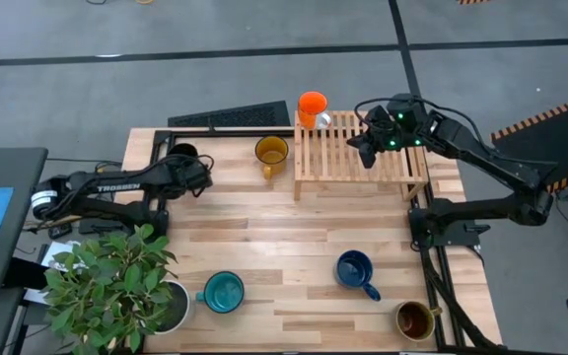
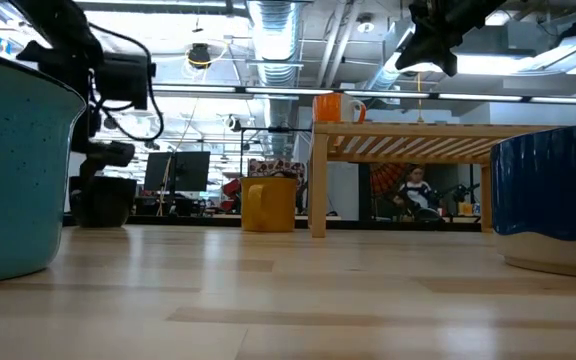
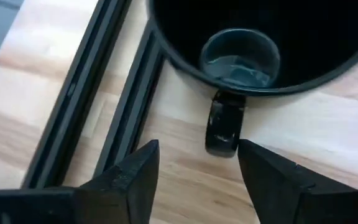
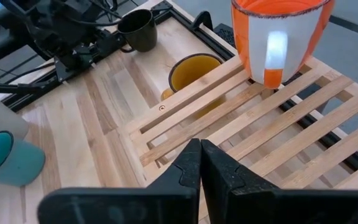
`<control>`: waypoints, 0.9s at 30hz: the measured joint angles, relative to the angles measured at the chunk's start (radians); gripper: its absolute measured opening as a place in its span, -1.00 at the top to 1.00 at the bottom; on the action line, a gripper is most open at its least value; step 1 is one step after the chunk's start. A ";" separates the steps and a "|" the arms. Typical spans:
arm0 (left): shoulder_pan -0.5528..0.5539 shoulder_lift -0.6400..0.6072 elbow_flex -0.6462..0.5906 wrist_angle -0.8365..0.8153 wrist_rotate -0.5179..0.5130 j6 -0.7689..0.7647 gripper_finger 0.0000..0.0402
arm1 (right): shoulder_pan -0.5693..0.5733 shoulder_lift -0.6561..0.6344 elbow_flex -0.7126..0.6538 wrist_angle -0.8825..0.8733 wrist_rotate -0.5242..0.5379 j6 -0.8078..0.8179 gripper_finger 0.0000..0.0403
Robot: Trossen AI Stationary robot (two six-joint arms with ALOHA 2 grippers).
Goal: Place coffee mugs
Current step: Put the black mug on the shelf
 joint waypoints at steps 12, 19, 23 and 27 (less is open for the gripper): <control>0.092 -0.006 -0.074 0.220 0.003 0.137 -0.11 | 0.000 0.000 0.000 0.001 0.000 0.004 0.85; 0.133 -0.006 -0.111 0.266 0.066 0.178 -0.08 | 0.000 0.000 0.000 0.001 0.000 0.004 0.86; 0.133 -0.006 -0.102 0.281 0.066 0.196 0.16 | 0.000 0.000 0.000 0.001 0.000 0.004 0.87; 0.133 -0.006 -0.072 0.278 0.056 0.250 0.63 | 0.000 0.000 0.000 0.001 0.000 0.005 0.84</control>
